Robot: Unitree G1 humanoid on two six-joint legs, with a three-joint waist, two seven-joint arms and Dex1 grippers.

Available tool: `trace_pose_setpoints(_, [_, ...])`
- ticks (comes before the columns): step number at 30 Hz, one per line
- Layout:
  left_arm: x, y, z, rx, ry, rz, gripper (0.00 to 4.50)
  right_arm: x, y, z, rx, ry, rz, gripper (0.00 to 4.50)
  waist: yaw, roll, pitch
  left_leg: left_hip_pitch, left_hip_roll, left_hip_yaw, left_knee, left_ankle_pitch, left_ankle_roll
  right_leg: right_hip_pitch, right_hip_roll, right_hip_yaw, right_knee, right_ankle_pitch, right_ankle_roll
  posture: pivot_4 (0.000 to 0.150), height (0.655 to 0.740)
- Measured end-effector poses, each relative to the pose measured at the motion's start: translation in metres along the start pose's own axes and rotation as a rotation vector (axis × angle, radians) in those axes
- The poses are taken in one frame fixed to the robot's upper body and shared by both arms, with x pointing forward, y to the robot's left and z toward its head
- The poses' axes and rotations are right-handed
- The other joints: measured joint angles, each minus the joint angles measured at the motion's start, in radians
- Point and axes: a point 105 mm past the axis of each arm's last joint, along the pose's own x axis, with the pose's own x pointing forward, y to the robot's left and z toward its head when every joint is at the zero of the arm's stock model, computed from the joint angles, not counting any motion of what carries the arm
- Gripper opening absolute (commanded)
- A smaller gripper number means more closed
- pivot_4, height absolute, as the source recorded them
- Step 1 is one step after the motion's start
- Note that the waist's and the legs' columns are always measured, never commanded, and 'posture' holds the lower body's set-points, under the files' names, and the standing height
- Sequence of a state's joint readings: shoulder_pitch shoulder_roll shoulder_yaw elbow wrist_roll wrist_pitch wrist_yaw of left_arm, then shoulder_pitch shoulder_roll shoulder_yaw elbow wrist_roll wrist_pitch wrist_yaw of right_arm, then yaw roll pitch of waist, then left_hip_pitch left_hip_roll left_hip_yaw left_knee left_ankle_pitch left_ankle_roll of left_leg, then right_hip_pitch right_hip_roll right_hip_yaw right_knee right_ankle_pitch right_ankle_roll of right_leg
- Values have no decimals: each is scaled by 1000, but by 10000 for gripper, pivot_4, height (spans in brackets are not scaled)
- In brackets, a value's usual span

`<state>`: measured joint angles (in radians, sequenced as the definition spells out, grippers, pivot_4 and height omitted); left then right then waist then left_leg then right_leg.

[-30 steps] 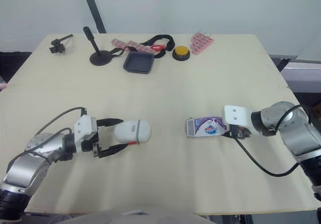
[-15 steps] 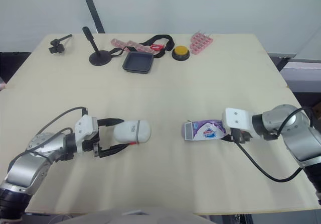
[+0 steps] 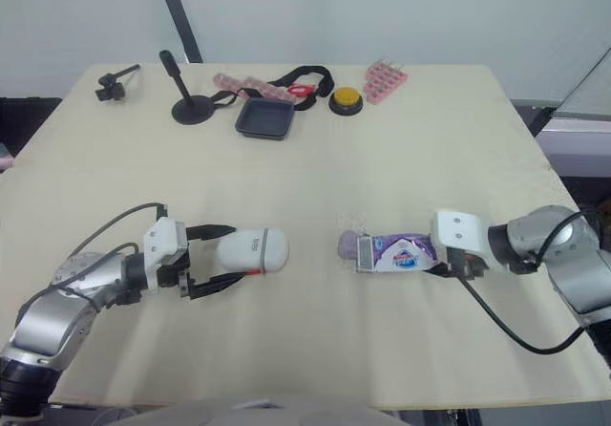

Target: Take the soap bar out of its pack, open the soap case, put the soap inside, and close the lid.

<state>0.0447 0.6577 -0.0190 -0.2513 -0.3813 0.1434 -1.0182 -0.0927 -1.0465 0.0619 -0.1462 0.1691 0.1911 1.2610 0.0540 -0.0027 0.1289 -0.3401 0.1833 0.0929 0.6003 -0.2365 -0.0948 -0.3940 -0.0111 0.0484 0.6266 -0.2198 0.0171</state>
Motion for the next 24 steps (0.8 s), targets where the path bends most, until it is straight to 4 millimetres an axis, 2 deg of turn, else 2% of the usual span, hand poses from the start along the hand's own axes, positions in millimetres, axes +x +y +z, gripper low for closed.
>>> trace_pose_setpoints(7, [0,0,-1,-2,1,0,45000,-21,-4,-17,21,63,-52,20508,-1,0,0,0,0,0,0,0,1,0,0,0,0,0,0,1500,7400])
trace_pose_setpoints(13, [0,-1,-1,-1,1,-1,45000,-33,-6,-14,44,23,-78,20508,-4,0,0,0,0,0,0,0,2,0,0,0,0,0,0,1500,7400])
trace_pose_setpoints(24, [1,2,2,11,-10,-4,45000,-32,-6,-18,33,36,-76,20508,-3,0,0,0,1,0,0,1,3,0,-1,-1,0,-1,-1,1500,7400])
